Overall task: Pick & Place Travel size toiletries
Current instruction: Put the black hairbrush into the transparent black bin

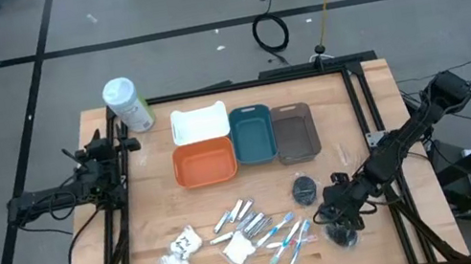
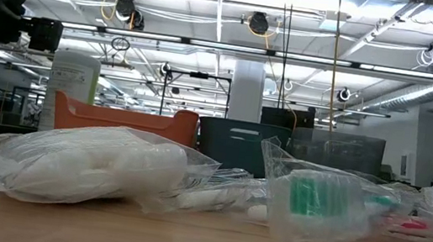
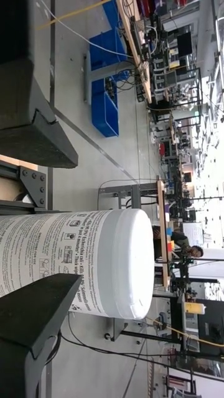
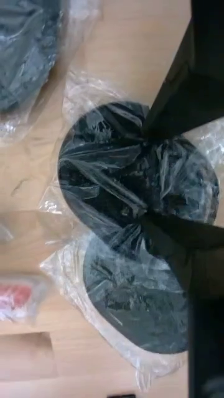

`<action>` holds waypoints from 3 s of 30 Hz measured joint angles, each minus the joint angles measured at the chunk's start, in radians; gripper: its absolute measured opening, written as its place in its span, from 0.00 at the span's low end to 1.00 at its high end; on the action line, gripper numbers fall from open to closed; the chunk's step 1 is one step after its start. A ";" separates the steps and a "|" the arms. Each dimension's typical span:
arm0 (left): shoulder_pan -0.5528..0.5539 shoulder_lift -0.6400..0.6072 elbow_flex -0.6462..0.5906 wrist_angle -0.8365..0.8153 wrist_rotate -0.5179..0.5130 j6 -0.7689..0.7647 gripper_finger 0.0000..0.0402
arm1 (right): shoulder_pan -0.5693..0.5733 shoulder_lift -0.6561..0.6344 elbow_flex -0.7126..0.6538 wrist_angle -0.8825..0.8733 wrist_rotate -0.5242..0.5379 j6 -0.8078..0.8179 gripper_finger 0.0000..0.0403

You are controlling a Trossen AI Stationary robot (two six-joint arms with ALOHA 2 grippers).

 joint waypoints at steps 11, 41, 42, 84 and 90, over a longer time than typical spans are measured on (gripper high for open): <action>0.000 0.000 0.000 0.000 0.000 0.000 0.71 | -0.003 0.000 -0.002 0.019 0.021 0.062 0.02; 0.000 0.000 0.000 0.000 0.000 0.000 0.71 | -0.055 -0.183 -0.003 0.444 0.319 -0.388 0.00; 0.000 0.000 0.000 0.000 0.000 0.000 0.71 | -0.070 -0.183 -0.003 0.456 0.344 -0.413 0.00; 0.000 0.000 0.000 0.000 0.000 0.000 0.71 | -0.801 -0.184 -0.002 0.159 0.415 -0.374 0.20; 0.000 0.000 0.000 0.000 0.000 0.000 0.71 | -0.791 -0.197 -0.002 0.216 0.389 -0.475 0.33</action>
